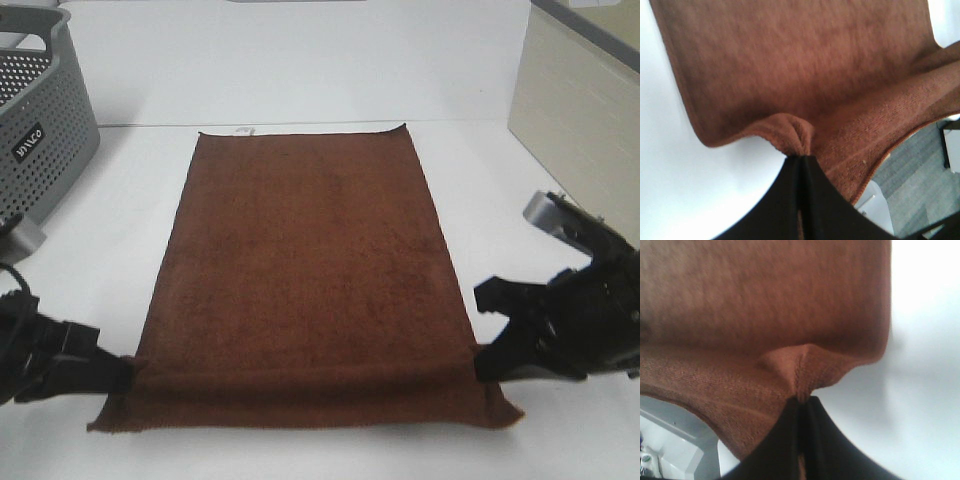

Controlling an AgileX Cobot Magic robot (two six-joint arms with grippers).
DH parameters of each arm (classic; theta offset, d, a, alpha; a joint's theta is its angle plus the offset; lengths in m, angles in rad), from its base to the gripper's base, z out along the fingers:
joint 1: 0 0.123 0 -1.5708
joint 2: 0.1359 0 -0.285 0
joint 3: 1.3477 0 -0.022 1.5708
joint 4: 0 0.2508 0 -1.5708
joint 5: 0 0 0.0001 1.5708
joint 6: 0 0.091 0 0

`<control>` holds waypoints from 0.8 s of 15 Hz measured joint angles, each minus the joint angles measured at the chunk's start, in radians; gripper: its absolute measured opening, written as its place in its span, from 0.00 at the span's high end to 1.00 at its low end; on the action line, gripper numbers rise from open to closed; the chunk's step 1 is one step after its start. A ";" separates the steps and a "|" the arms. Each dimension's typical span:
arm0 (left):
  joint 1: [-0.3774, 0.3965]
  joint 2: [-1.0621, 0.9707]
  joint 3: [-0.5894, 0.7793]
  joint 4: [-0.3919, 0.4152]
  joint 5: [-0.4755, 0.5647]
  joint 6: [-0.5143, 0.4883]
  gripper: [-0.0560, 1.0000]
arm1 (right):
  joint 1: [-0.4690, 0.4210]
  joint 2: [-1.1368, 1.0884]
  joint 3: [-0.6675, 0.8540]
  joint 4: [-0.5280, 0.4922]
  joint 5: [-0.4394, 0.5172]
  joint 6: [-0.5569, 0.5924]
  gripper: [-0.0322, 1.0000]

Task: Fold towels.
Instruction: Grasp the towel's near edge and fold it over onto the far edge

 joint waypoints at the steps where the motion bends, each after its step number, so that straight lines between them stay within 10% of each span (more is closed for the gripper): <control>1: 0.000 0.001 -0.041 0.000 -0.032 -0.010 0.95 | 0.000 0.015 -0.057 -0.009 0.000 0.004 0.97; 12: 0.000 0.226 -0.555 0.041 -0.210 -0.090 0.95 | 0.000 0.412 -0.824 -0.209 0.057 0.187 0.97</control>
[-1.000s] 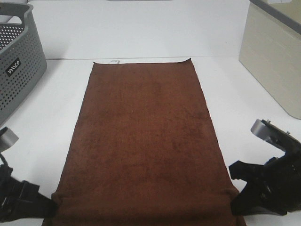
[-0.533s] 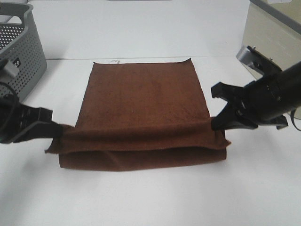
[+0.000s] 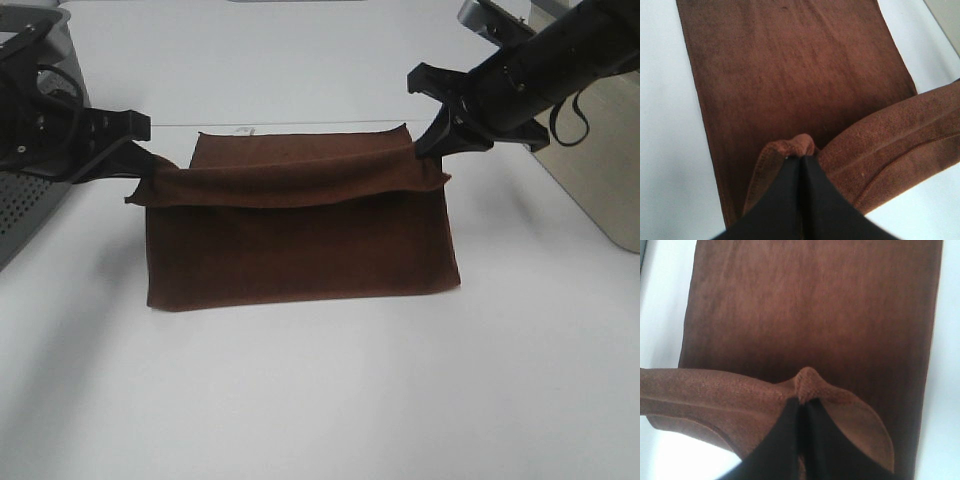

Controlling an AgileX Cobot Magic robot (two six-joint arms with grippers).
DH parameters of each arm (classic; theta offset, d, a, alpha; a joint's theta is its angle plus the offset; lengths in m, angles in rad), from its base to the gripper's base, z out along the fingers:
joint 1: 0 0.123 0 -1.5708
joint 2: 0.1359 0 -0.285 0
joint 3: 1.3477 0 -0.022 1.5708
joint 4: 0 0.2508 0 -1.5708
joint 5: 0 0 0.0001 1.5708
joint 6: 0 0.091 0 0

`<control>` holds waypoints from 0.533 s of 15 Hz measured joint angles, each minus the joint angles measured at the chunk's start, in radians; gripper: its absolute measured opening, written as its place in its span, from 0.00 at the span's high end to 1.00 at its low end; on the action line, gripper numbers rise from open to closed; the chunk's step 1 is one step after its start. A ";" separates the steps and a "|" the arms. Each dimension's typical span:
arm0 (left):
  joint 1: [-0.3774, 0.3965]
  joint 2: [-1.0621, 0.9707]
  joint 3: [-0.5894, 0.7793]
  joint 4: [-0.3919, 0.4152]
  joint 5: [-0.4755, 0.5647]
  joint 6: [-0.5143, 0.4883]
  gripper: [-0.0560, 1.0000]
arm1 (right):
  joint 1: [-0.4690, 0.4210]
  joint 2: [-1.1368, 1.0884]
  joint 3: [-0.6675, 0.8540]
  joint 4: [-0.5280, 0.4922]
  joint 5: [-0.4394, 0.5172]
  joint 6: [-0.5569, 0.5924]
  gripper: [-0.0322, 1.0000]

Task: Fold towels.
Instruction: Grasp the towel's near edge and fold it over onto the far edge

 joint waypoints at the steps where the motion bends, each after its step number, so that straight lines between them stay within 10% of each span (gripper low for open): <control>1: 0.000 0.049 -0.054 0.005 -0.014 -0.001 0.95 | 0.000 0.043 -0.073 -0.025 0.001 0.021 0.97; 8: 0.000 0.344 -0.431 0.019 -0.085 -0.001 0.95 | -0.028 0.323 -0.499 -0.068 0.003 0.047 0.97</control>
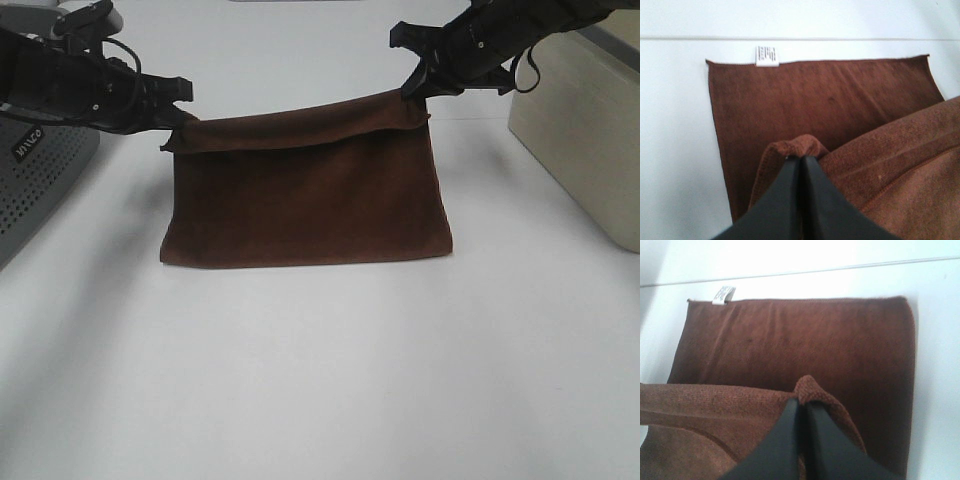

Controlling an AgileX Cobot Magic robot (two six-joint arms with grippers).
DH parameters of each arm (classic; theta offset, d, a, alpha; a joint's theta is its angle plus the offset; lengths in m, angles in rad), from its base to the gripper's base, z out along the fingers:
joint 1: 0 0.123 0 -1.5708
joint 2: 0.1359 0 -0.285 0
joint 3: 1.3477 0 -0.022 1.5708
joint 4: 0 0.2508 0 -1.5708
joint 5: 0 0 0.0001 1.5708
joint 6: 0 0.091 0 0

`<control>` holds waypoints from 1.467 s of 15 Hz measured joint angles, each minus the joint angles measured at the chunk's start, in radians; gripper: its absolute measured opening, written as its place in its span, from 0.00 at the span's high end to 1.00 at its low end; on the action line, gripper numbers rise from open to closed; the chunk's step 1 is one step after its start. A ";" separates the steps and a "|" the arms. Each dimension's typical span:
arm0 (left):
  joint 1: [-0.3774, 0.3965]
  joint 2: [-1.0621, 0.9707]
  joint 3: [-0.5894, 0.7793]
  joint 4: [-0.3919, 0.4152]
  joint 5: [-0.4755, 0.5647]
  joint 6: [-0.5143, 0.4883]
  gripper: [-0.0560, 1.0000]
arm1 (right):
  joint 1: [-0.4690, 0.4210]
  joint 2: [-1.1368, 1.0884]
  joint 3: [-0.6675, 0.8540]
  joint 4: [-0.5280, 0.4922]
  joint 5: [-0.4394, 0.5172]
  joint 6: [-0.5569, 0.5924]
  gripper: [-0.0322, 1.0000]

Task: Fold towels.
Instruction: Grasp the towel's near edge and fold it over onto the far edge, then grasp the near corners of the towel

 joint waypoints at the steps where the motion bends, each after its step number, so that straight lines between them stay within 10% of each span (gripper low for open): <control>1: 0.000 0.069 -0.085 0.001 -0.007 0.000 0.95 | -0.008 0.056 -0.067 -0.004 0.000 0.000 0.97; 9: 0.000 0.300 -0.321 0.003 -0.046 0.000 0.84 | -0.008 0.267 -0.223 -0.014 -0.058 -0.014 0.95; 11: 0.000 0.305 -0.321 0.003 -0.059 0.000 0.60 | -0.008 0.269 -0.227 -0.014 -0.072 -0.014 0.76; 14: 0.000 0.294 -0.322 0.013 -0.044 0.000 0.22 | -0.008 0.269 -0.227 -0.038 -0.010 -0.014 0.17; 15: 0.000 0.288 -0.322 0.021 -0.035 -0.001 0.20 | -0.008 0.269 -0.227 -0.050 0.010 -0.015 0.15; 18: 0.000 0.239 -0.322 0.135 0.040 -0.108 0.17 | -0.008 0.232 -0.227 -0.128 0.181 -0.015 0.10; 22: 0.000 0.177 -0.322 0.479 0.241 -0.416 0.17 | -0.008 0.166 -0.227 -0.149 0.433 -0.006 0.10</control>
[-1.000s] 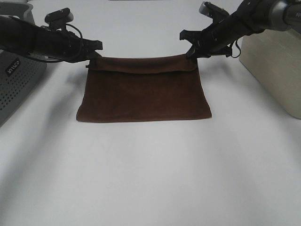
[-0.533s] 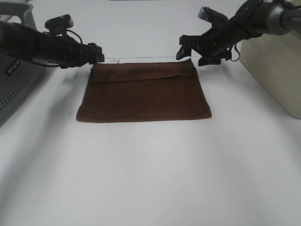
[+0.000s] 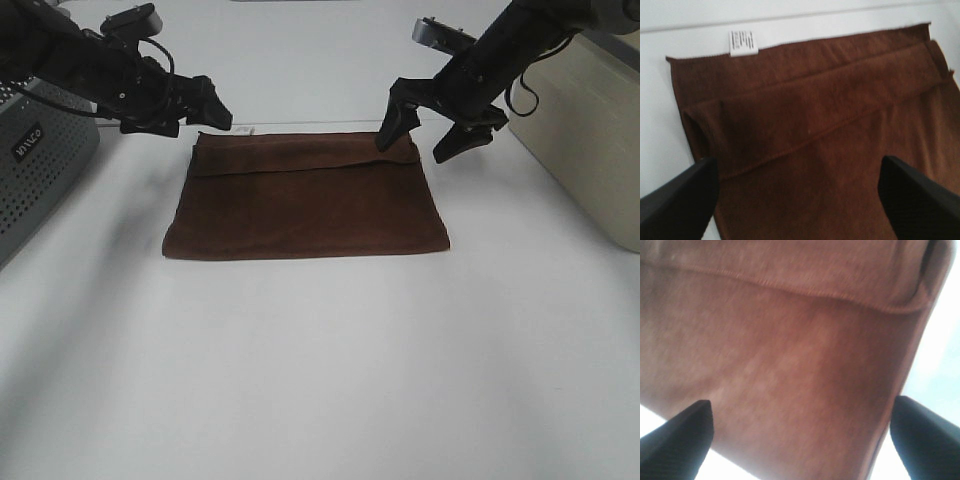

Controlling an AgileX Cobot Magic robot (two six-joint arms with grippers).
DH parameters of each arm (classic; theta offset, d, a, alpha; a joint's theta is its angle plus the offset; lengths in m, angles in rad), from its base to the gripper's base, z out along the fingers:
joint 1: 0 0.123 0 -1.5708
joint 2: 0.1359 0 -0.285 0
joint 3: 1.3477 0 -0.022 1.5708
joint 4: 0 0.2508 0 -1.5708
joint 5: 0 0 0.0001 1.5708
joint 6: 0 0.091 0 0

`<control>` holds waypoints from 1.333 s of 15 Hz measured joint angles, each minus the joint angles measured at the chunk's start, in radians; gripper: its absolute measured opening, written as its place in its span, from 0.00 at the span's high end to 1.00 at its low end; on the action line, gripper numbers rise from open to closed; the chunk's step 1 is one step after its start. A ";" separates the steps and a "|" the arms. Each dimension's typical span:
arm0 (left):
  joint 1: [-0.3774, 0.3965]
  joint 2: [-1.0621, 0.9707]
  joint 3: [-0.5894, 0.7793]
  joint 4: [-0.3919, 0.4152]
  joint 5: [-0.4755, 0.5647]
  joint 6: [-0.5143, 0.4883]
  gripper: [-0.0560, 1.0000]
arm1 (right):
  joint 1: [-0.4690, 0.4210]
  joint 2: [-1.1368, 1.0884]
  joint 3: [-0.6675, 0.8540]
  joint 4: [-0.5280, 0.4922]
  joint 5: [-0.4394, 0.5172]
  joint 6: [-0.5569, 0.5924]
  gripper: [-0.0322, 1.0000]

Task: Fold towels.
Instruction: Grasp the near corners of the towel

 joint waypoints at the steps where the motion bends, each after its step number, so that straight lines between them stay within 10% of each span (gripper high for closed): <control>1: 0.000 -0.004 0.000 0.086 0.058 -0.044 0.17 | 0.000 -0.005 0.000 0.000 0.022 0.005 0.10; 8: 0.000 -0.035 0.003 0.320 0.328 -0.409 0.17 | 0.000 -0.023 0.000 -0.035 0.142 0.128 0.10; 13: 0.000 -0.187 0.261 0.444 0.250 -0.604 0.19 | 0.000 -0.151 0.247 -0.086 0.114 0.182 0.10; 20: 0.000 -0.183 0.319 0.447 0.159 -0.601 0.21 | 0.000 -0.200 0.433 0.024 -0.111 0.128 0.11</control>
